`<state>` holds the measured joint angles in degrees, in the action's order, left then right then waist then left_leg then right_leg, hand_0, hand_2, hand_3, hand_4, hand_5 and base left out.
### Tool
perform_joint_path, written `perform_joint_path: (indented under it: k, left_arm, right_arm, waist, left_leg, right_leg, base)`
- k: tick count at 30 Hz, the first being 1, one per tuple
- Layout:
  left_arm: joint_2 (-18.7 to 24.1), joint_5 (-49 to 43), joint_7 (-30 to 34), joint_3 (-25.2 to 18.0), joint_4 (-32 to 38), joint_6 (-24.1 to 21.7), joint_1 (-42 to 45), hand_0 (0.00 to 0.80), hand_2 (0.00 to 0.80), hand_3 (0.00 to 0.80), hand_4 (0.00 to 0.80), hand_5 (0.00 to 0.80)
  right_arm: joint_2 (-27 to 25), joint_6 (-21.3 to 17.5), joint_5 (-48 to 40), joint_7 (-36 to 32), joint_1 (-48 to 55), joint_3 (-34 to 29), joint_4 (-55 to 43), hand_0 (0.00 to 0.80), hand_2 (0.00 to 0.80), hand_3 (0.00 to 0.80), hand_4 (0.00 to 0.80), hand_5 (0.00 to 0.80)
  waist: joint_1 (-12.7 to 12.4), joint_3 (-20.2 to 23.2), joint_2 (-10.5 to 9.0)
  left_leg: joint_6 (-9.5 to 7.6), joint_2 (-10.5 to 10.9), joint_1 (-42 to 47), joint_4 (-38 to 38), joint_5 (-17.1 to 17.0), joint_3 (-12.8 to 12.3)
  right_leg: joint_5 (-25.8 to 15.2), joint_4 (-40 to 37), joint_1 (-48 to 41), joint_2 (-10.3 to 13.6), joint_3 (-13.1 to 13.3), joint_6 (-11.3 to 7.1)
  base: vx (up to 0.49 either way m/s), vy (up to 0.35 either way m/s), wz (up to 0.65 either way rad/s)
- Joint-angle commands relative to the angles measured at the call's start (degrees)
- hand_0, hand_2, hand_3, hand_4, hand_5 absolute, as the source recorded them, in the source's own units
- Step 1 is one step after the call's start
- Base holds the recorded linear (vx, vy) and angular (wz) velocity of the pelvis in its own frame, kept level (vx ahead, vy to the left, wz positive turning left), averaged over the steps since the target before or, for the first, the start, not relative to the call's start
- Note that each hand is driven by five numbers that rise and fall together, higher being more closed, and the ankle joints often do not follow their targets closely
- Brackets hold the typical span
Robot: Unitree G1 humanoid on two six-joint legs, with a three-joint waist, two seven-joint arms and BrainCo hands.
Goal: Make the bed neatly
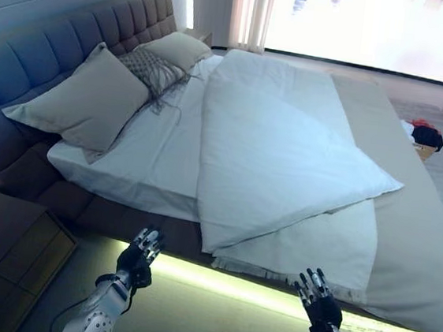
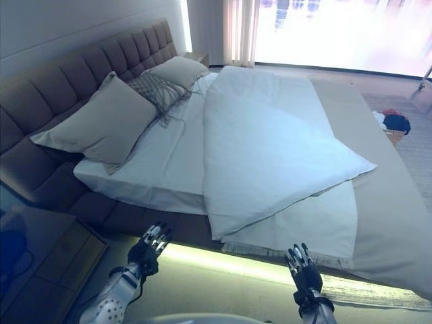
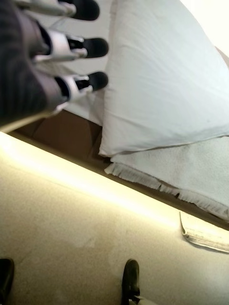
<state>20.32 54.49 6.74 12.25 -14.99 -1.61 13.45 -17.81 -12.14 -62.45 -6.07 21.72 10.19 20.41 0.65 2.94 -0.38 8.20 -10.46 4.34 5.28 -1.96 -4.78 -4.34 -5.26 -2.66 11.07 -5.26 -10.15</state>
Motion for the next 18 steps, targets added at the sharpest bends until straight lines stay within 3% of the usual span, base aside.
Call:
perform_joint_path:
  k: [1,18]
  left_arm:
    - [0.6,-1.1,1.7,-1.7,1.2,-2.6,-3.1,0.0,0.0,0.0,0.0,0.0]
    - [0.6,-1.0,3.7,-1.7,0.8,-3.0,-3.4,0.0,0.0,0.0,0.0,0.0]
  right_arm:
    - [1.0,-2.0,-0.2,-1.2,-1.4,-1.0,-3.9,0.0,0.0,0.0,0.0,0.0]
    - [1.3,-2.4,-0.2,-0.9,-1.8,-1.0,-3.9,0.0,0.0,0.0,0.0,0.0]
  waist:
    - [0.1,-1.0,-0.54]
    - [0.1,-0.9,-0.36]
  left_leg:
    - [-3.68,3.4,-1.3,-0.3,0.5,-0.9]
    - [-3.73,3.5,-1.2,-0.3,0.7,-1.0]
  right_leg:
    - [0.9,1.0,0.7,-3.3,-1.8,2.13]
    - [0.7,0.7,0.6,-3.4,-2.2,2.09]
  base:
    - [0.0,0.0,0.0]
    - [0.0,0.0,0.0]
